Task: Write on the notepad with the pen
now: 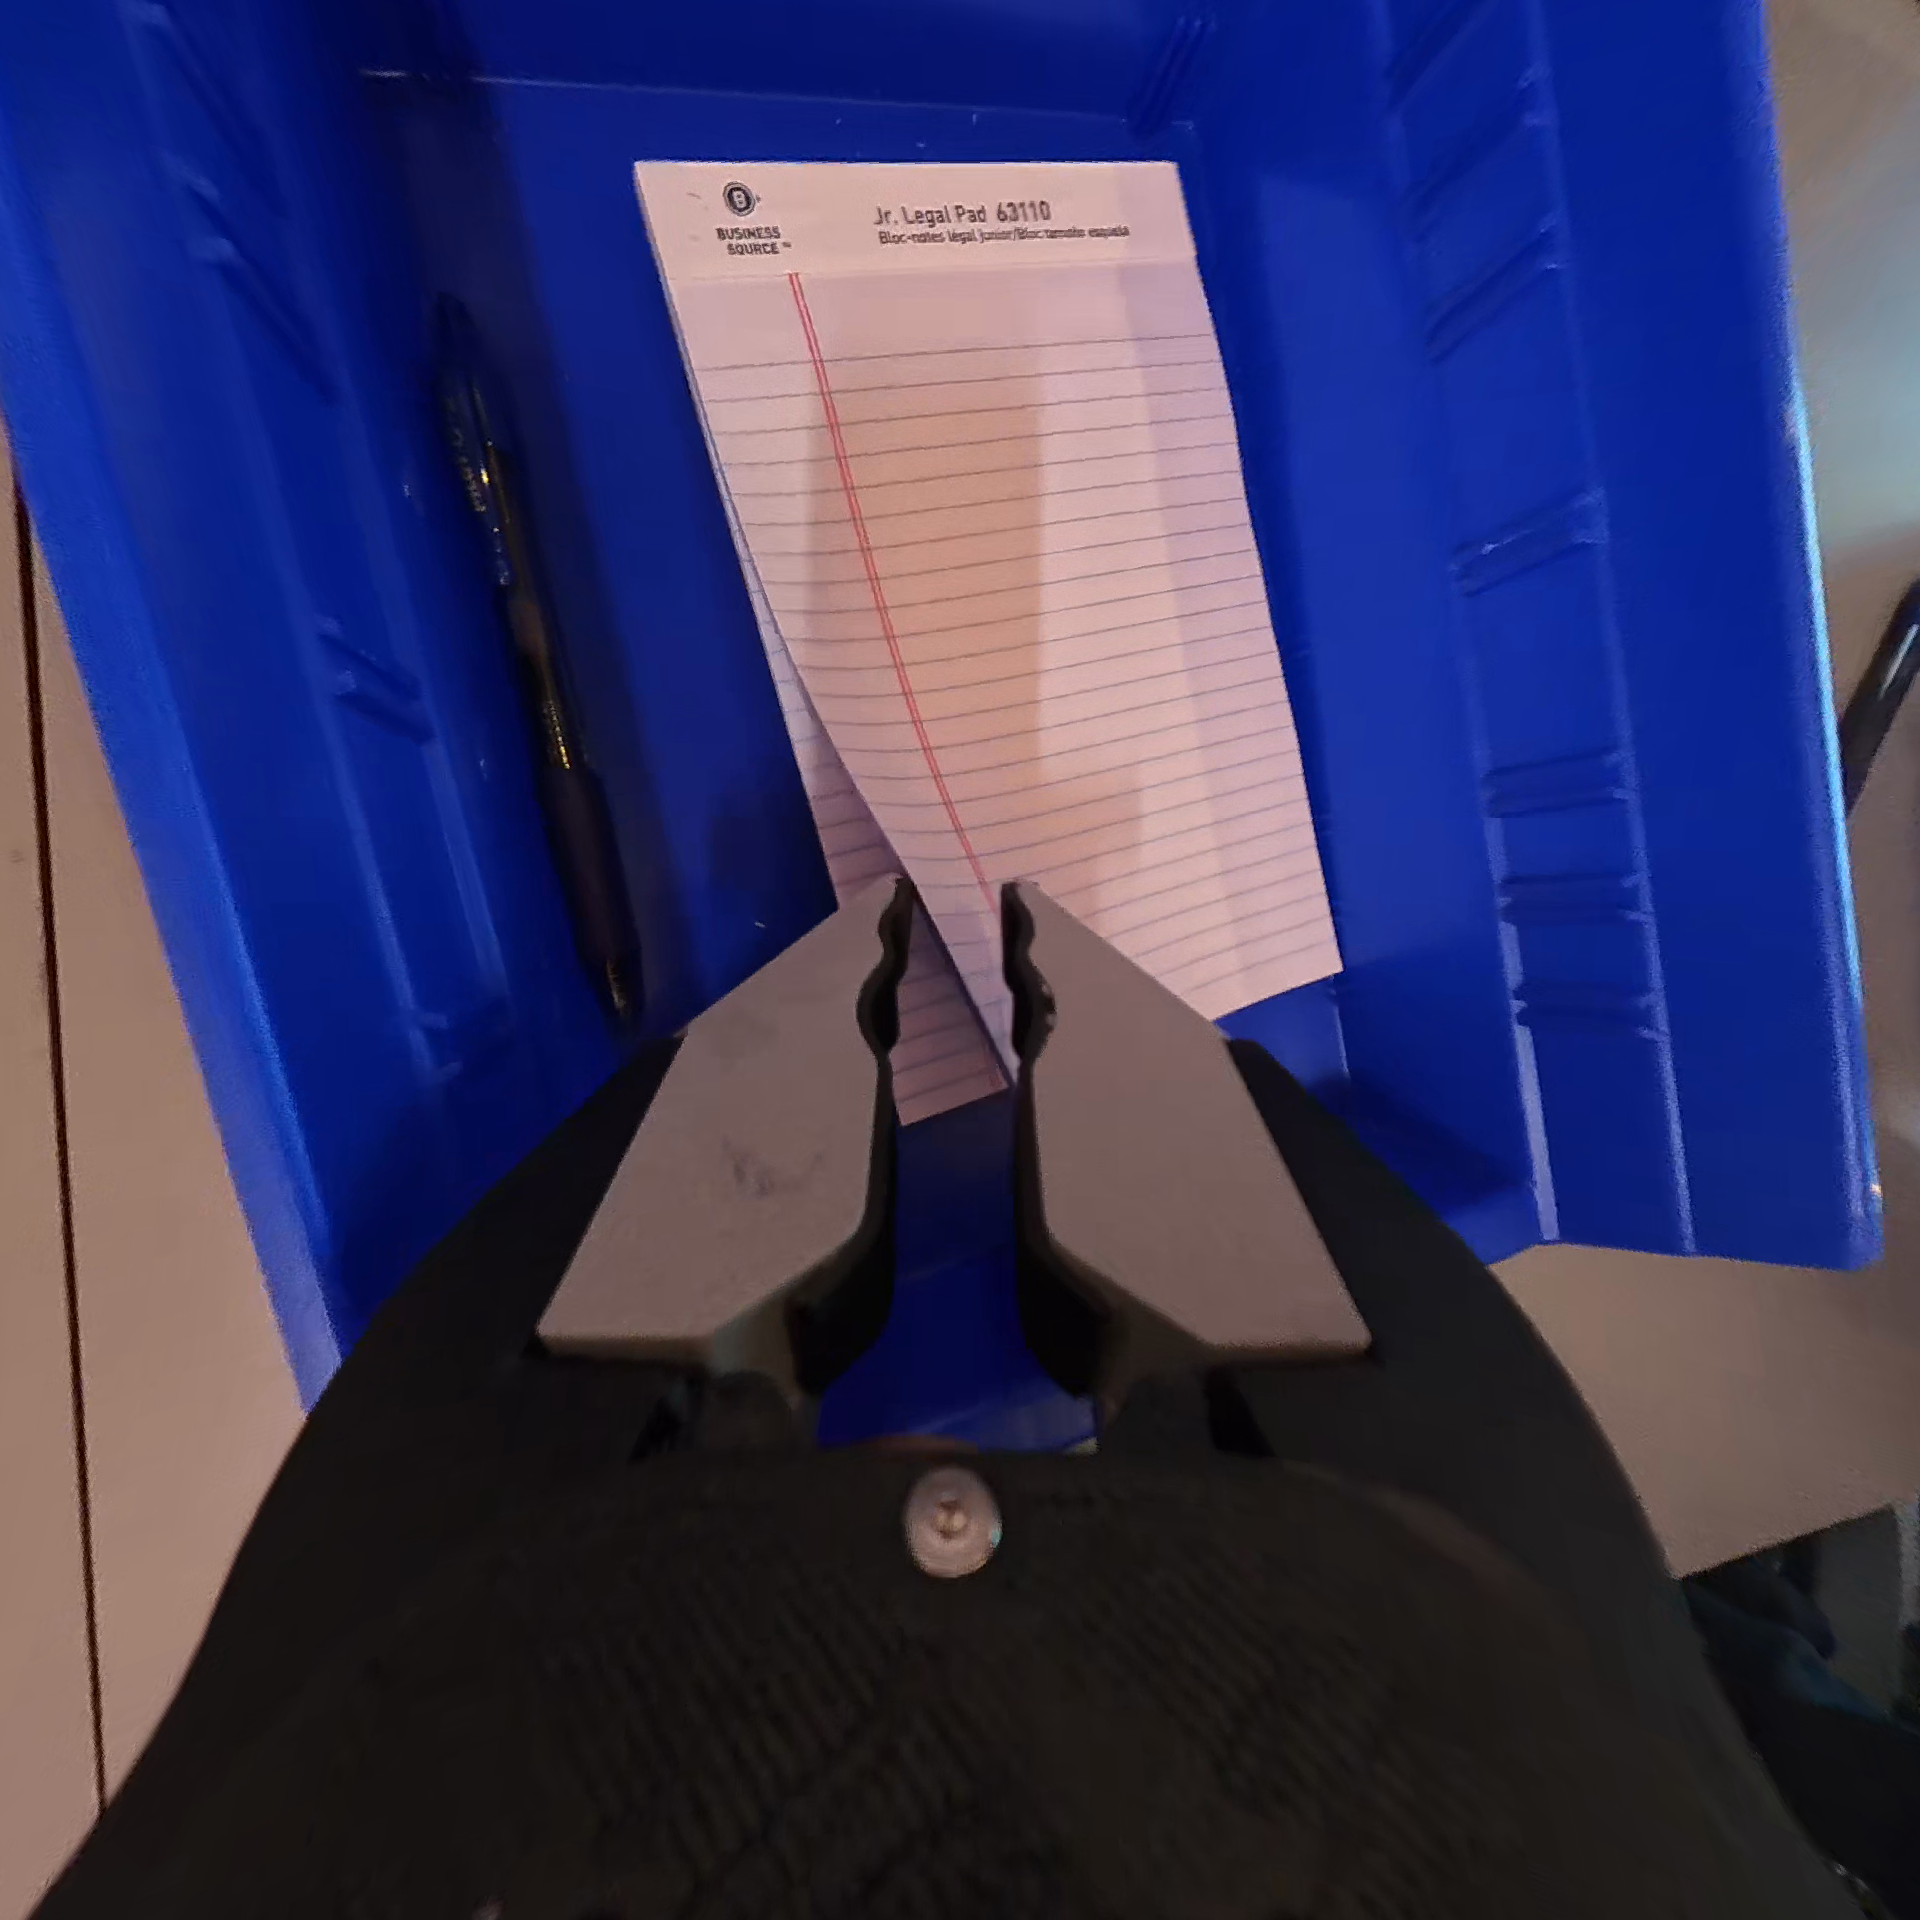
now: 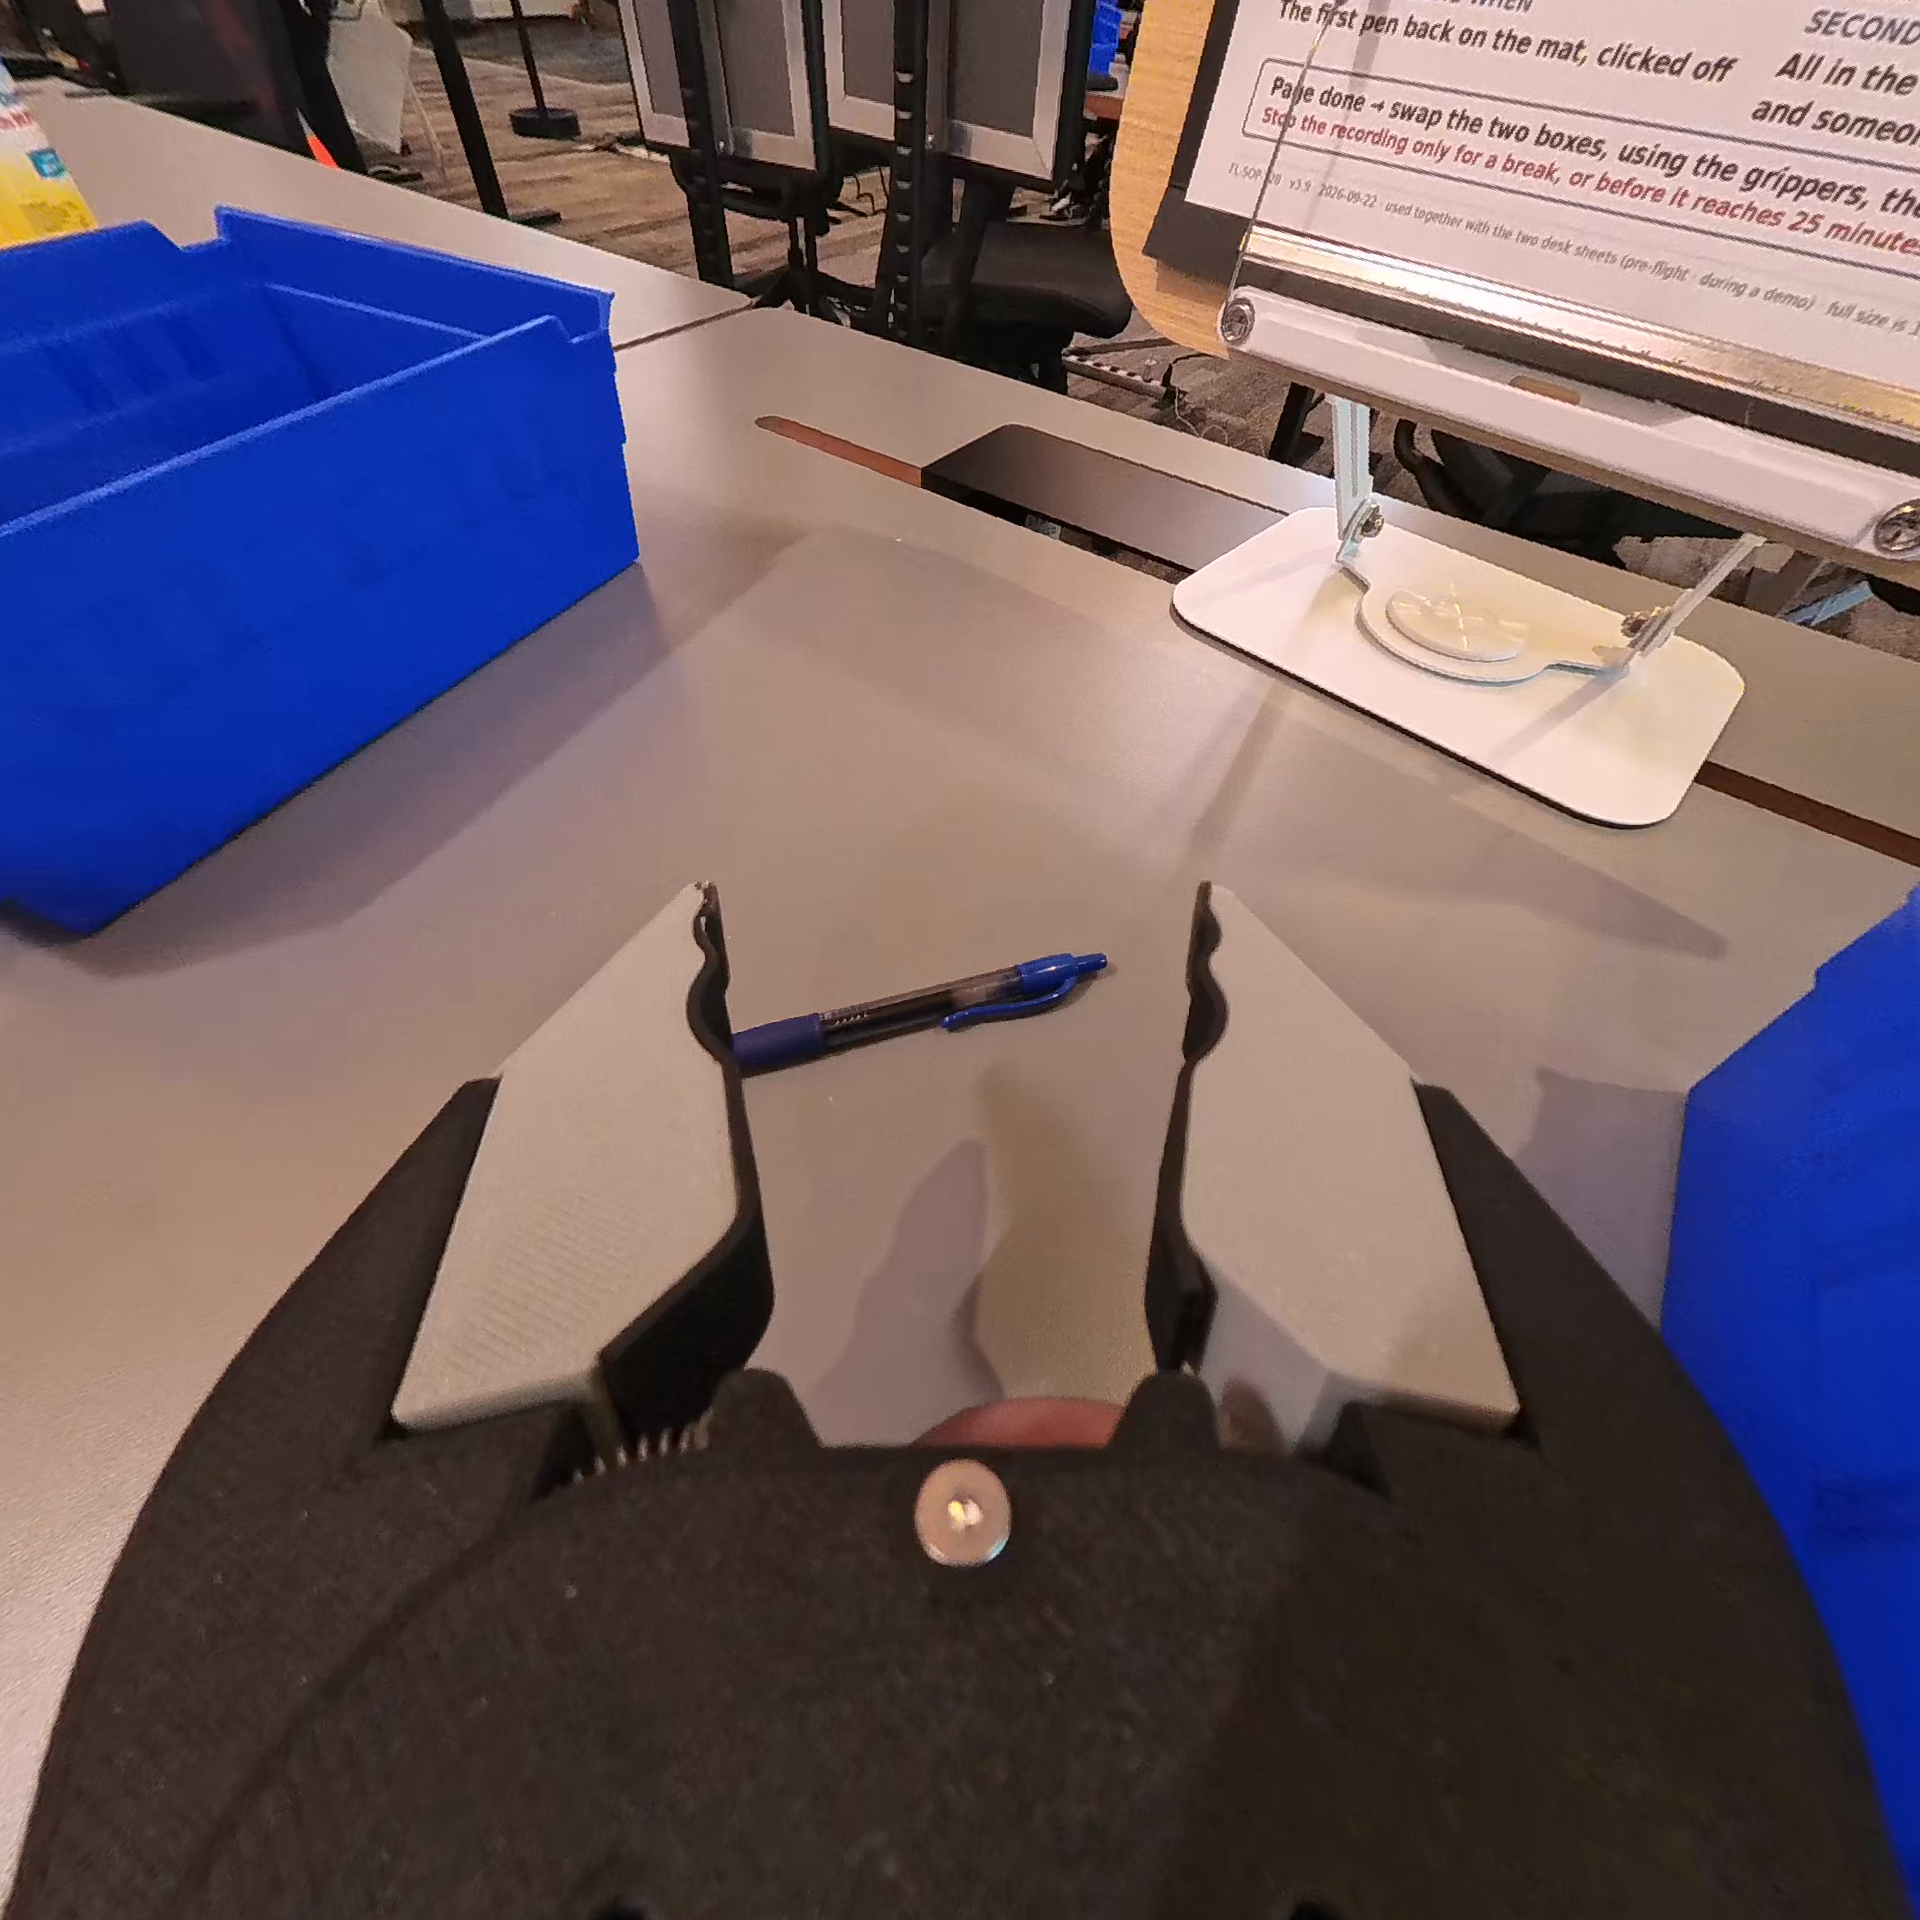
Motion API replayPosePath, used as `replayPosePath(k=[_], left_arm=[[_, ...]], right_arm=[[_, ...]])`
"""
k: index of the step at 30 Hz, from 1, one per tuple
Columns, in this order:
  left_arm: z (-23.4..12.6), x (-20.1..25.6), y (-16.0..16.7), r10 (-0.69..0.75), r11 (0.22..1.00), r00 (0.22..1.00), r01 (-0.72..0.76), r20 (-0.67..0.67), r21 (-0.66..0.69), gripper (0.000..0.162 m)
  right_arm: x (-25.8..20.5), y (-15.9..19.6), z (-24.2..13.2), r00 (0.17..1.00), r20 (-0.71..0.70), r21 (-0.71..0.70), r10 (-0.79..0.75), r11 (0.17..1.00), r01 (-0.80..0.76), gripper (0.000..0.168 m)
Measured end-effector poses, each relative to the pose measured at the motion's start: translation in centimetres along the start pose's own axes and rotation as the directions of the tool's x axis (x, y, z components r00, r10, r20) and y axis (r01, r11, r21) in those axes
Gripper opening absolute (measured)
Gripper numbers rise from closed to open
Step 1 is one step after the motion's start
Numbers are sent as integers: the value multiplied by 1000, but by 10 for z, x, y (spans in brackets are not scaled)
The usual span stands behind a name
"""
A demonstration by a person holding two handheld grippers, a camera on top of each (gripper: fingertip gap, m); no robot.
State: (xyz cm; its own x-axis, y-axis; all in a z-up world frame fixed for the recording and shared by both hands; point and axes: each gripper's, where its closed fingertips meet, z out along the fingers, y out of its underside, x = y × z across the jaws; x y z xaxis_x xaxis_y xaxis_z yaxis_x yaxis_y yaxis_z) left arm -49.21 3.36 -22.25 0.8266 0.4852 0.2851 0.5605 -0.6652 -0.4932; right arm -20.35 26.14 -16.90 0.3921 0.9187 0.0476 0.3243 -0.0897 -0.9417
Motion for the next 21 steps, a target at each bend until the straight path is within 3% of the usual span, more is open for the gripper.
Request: replayPosePath(k=[8,12,16,21], left_arm=[[4,3,4,-3,1000,1000,2,-18,-16,29],[14,8,18,-10,995,999,6,-38,-95,59],[21,-4,27,87,985,992,-72,87,-160,42],[21,-3,27,67,985,994,-52,91,-165,45]], right_arm=[[-1,0,0,1000,1,0,-2,1000,2,85],[-1,0,0,1000,1,0,-2,1000,2,85],[0,0,0,1000,1,1,-1,1000,1,85],[0,0,0,1000,2,3,1,1000,-1,85]])
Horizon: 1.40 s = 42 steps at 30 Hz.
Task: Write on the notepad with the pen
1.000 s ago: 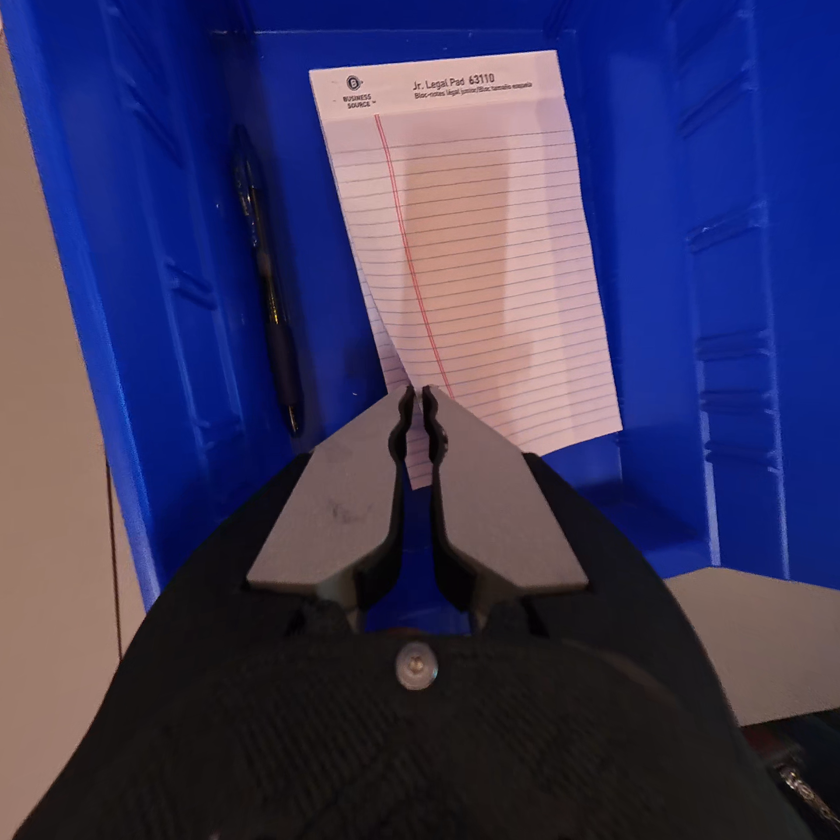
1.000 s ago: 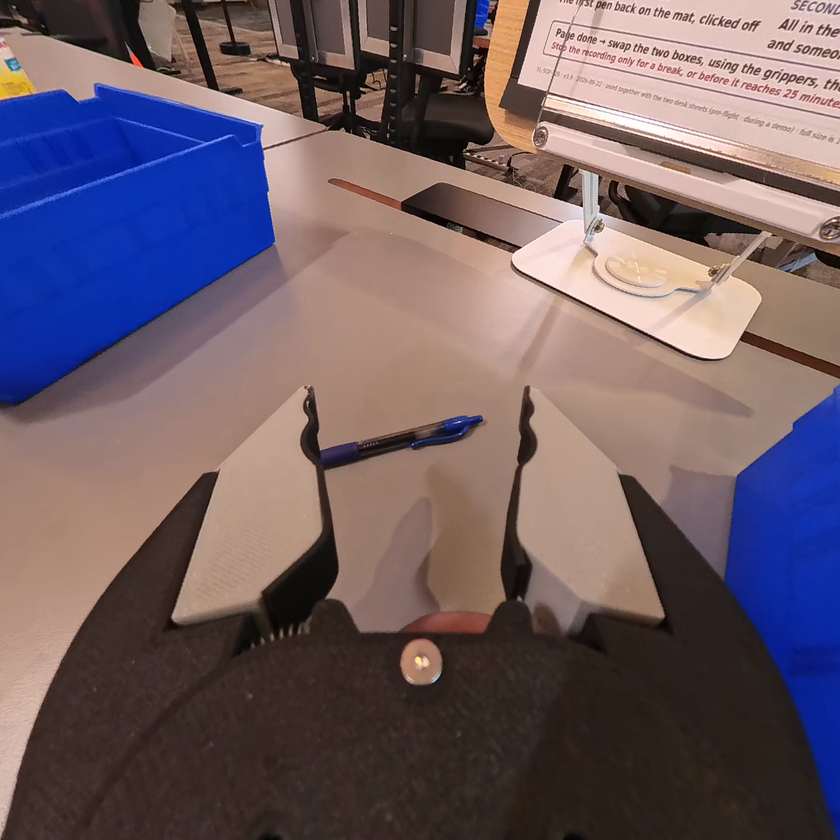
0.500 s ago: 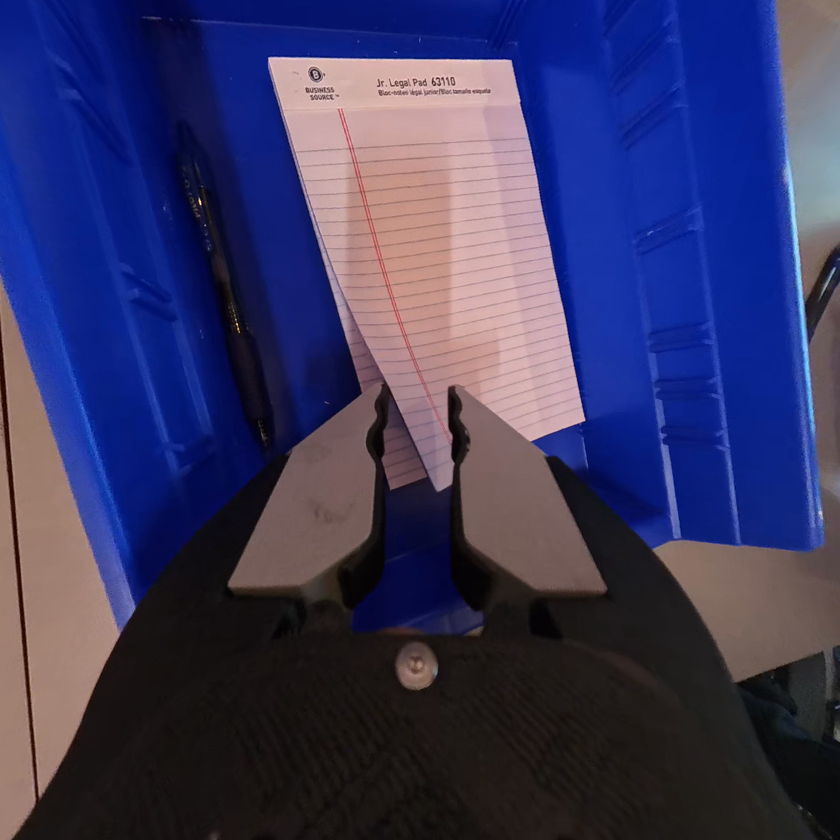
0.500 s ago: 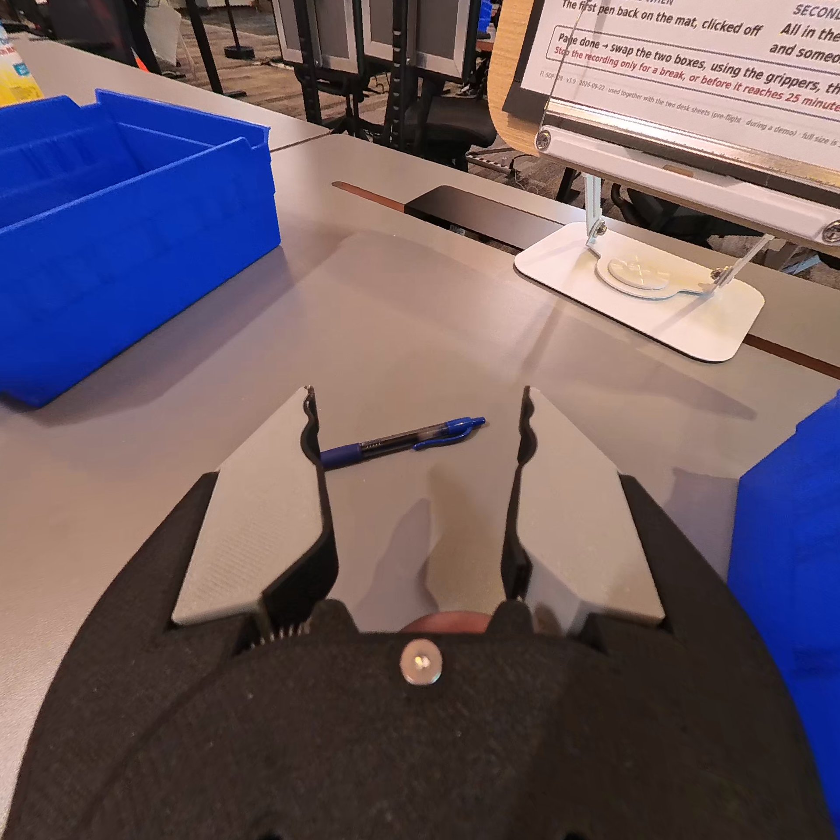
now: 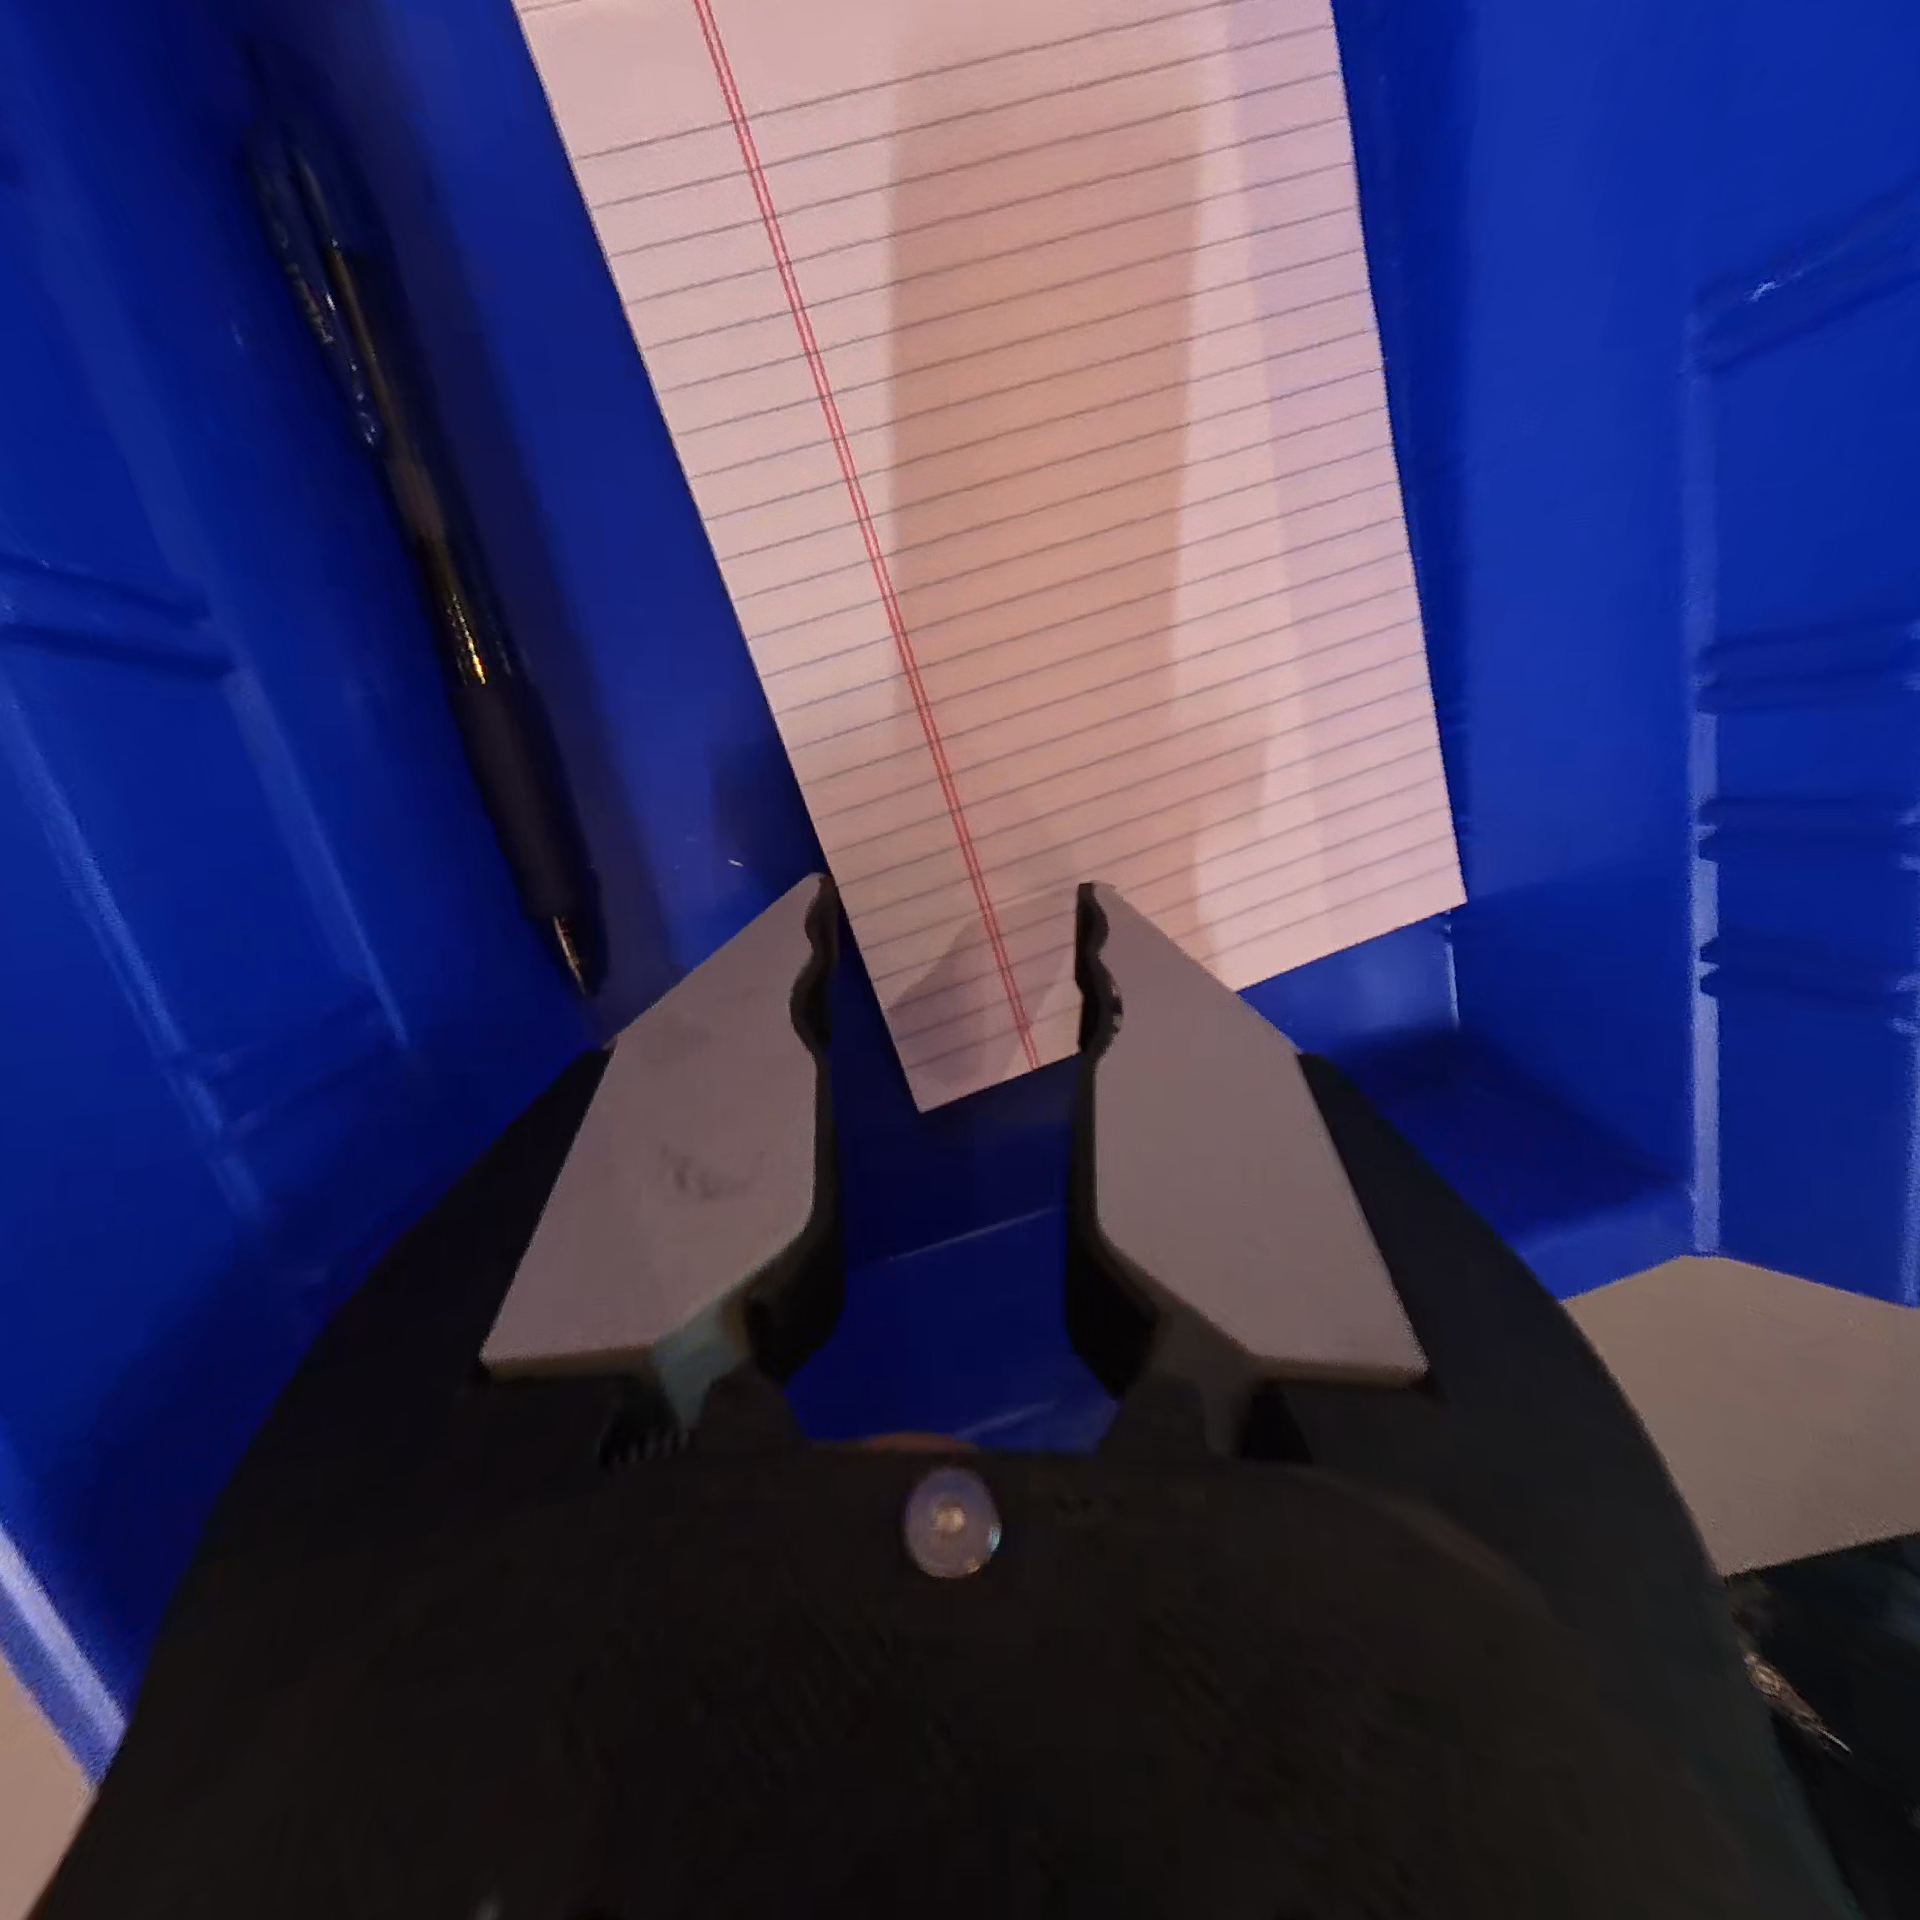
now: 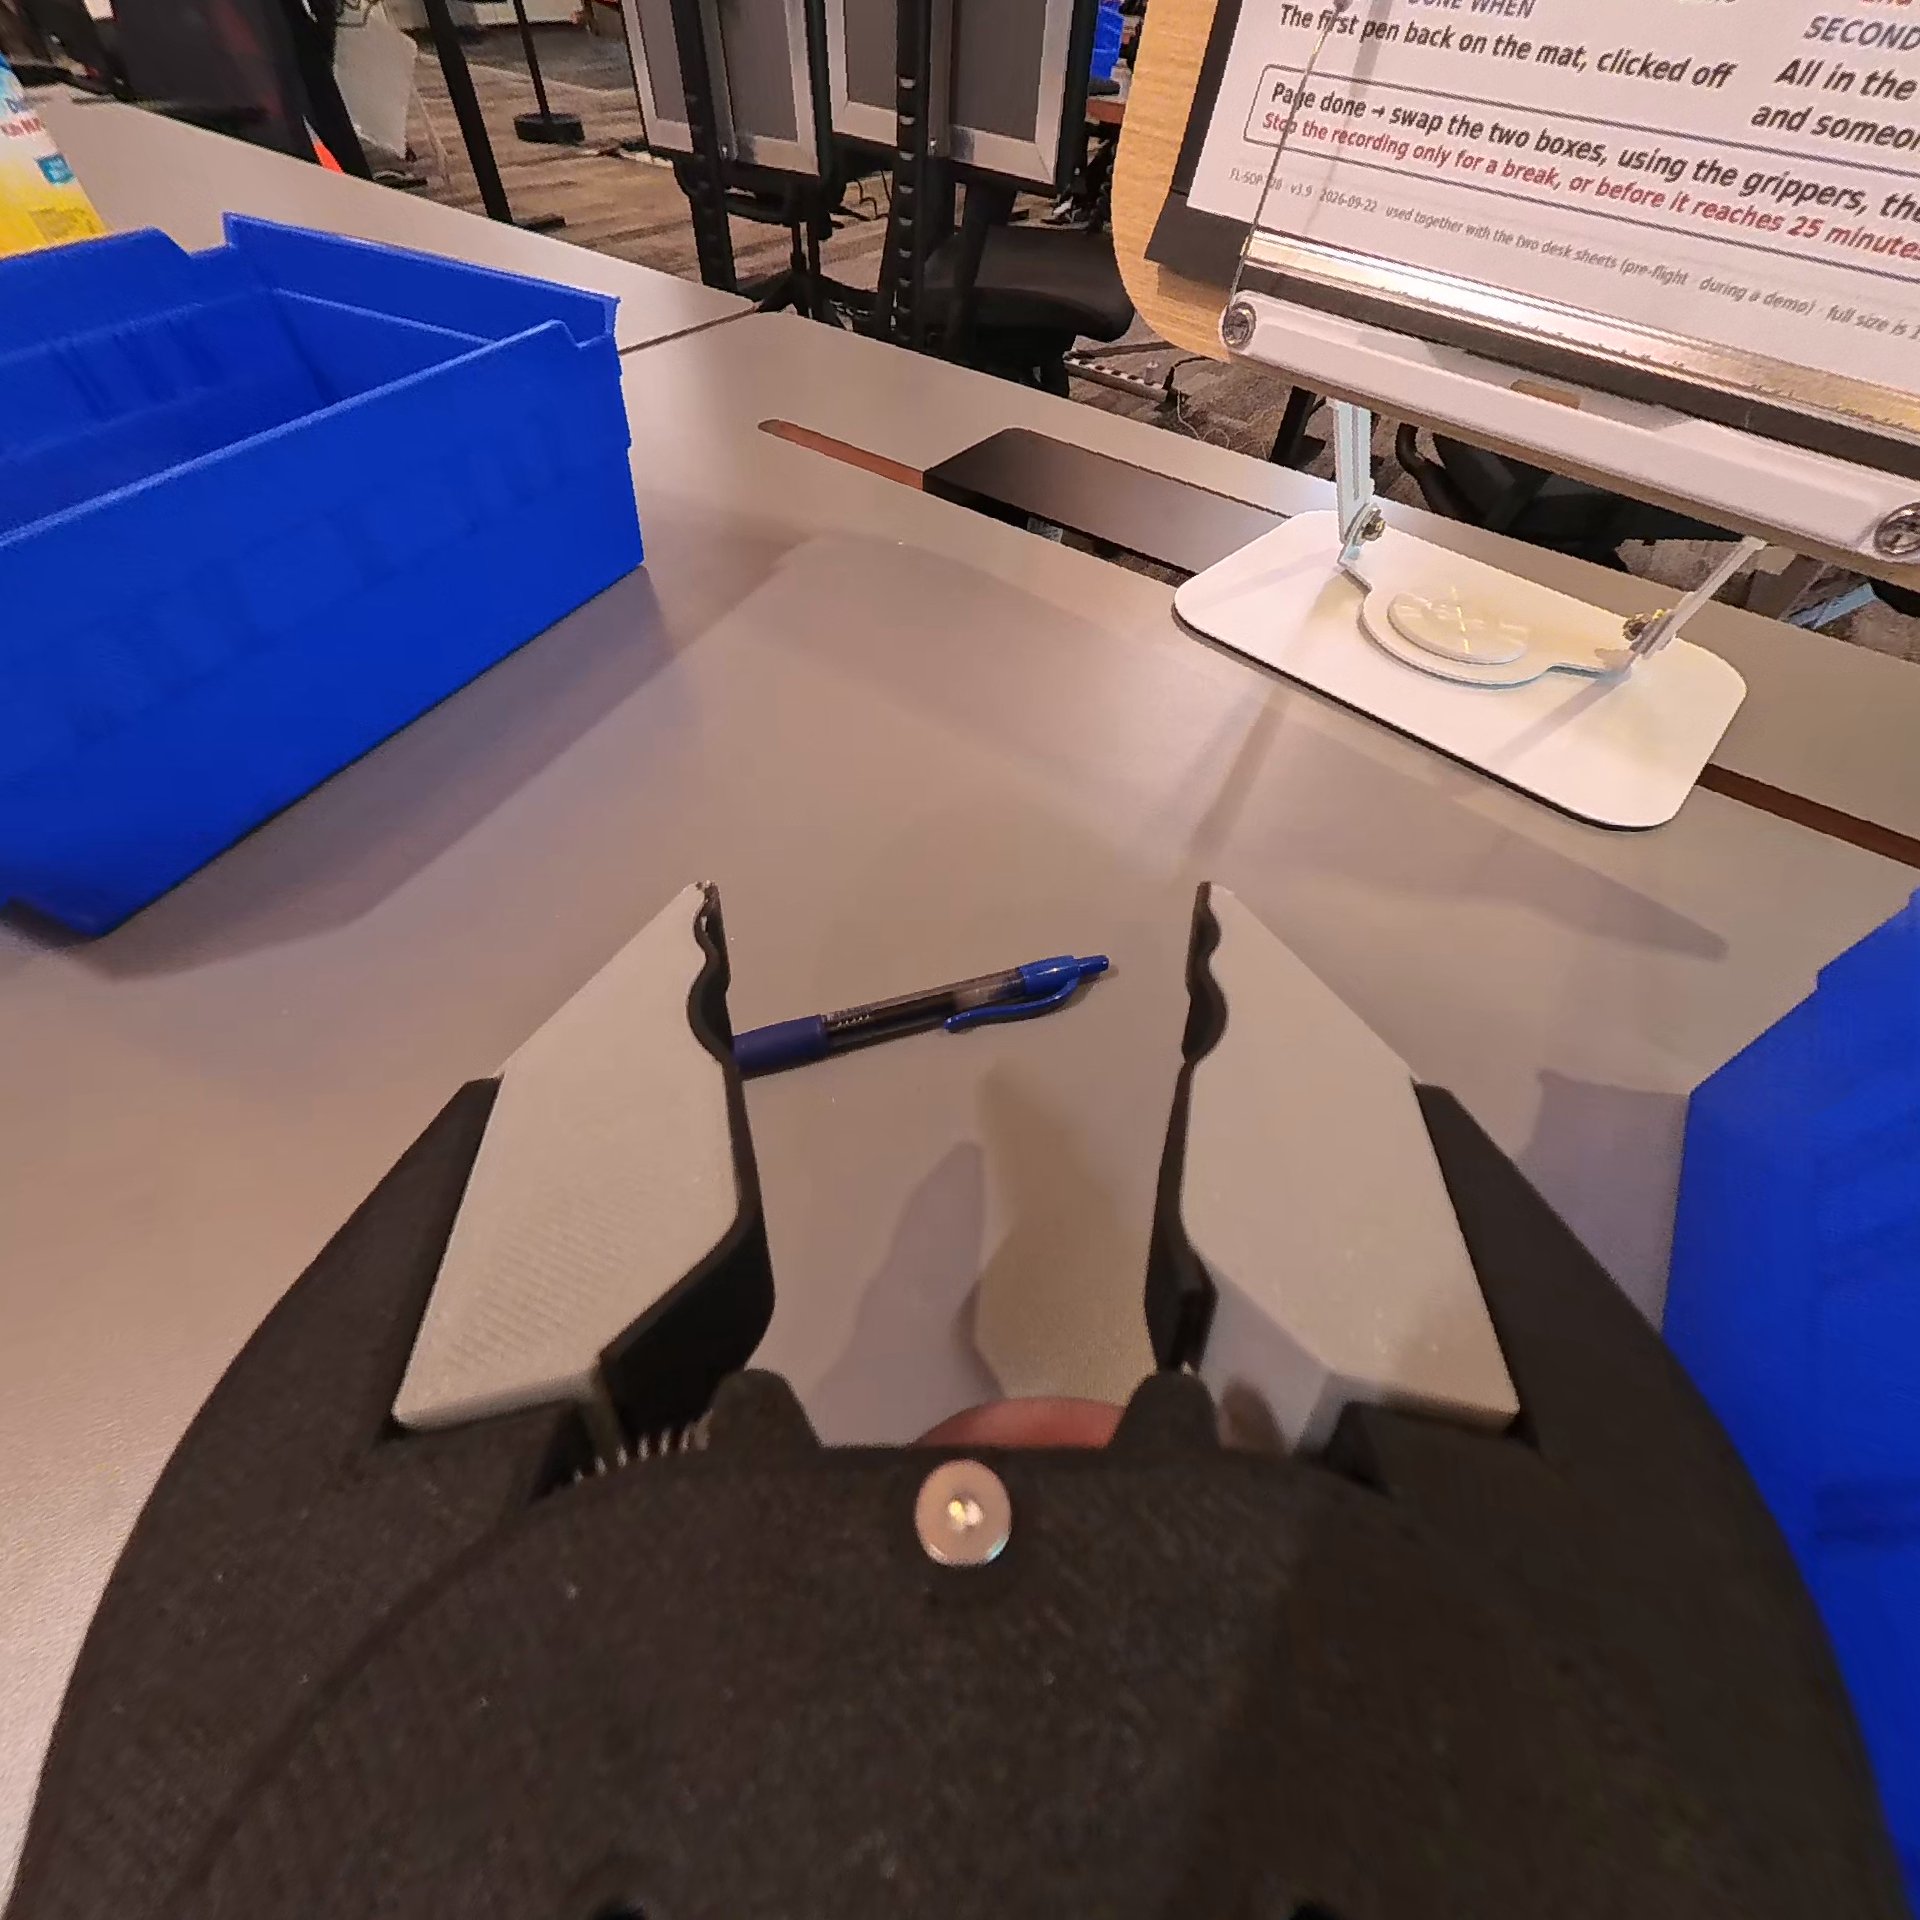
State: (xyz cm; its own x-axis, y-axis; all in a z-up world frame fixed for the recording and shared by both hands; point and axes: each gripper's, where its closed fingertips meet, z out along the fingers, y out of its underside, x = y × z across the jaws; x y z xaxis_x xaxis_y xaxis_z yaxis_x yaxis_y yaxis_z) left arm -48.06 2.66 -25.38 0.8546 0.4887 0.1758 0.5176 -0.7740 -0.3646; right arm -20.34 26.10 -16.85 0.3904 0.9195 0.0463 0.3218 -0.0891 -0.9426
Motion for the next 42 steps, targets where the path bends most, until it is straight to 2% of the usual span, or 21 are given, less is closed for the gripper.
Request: replayPosePath(k=[3,5,8,9,14,28,42], left_arm=[[0,1,-1,-14,1000,1000,14,-8,8,45],[1,-8,-1,-18,1000,999,17,42,18,25],[-3,-17,-5,-24,998,997,19,78,57,3],[-4,-17,-8,-37,996,997,31,64,80,2],[-12,-13,-19,-91,986,996,90,-4,137,0],[-32,9,-32,-49,979,995,65,-90,191,0],[-51,26,-42,-56,963,979,105,-195,250,0]], right_arm=[[0,-1,0,1000,1,3,0,1000,0,85],[0,-1,-1,1000,2,3,2,1000,-2,85],[0,-1,-1,1000,2,5,4,1000,-4,85],[0,-1,-1,1000,3,5,5,1000,-5,85],[-1,0,0,1000,4,0,0,1000,0,85],[-1,1,0,1000,4,-2,-2,1000,2,85],[-2,0,0,1000,6,-2,-3,1000,3,85]])
